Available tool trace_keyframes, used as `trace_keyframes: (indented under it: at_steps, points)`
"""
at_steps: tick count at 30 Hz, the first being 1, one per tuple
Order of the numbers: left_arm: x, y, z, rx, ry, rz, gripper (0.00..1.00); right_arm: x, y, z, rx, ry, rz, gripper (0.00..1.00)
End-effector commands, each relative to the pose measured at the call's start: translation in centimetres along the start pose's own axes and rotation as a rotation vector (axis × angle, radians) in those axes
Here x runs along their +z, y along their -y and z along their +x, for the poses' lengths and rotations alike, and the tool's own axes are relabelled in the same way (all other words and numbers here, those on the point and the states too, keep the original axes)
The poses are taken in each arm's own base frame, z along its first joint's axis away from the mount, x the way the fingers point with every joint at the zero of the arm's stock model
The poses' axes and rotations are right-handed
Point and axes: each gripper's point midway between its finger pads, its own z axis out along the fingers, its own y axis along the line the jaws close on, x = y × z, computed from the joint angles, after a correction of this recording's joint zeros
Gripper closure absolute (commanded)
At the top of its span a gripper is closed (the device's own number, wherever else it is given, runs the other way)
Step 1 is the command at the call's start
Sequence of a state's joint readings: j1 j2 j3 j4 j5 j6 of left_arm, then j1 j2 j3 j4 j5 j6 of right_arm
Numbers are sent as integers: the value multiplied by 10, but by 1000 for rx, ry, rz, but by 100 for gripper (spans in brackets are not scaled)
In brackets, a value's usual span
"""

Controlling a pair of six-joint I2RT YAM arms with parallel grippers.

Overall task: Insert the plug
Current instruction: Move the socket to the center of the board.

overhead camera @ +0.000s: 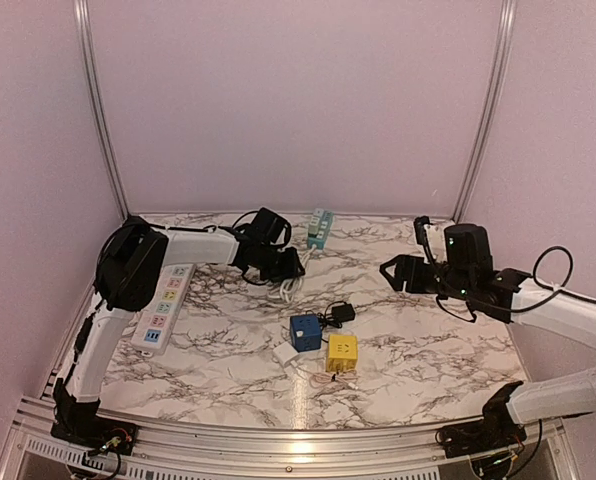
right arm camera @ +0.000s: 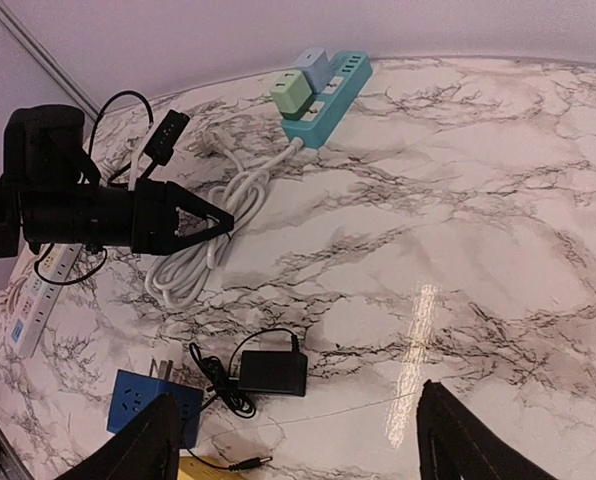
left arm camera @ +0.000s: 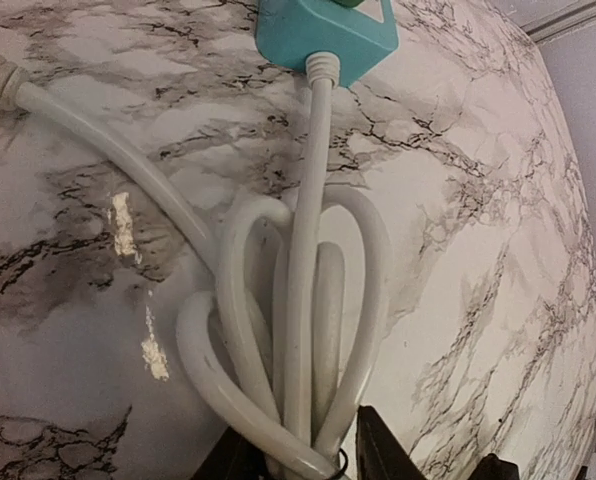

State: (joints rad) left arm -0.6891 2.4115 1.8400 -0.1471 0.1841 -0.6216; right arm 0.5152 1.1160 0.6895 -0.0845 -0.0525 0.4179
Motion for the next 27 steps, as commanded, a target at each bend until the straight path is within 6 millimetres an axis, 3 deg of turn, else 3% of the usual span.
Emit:
trace_keyframes:
  at_steps: [1,9,14,19,23,27]
  points:
    - [19,15,7,-8,-27,50,66,-4,15,-3,-8,15,45,24]
    - [43,53,20,-2,-47,191,57,24,28,0,-12,-2,85,23]
    - [42,68,20,4,-39,271,37,60,31,0,-16,-53,93,17]
    - [19,70,8,1,18,305,21,93,28,2,-12,-108,72,12]
    - [-12,68,-6,-9,80,332,3,116,22,-3,-14,-129,47,2]
    - [-48,64,-15,-16,129,342,1,136,17,-6,-20,-148,34,1]
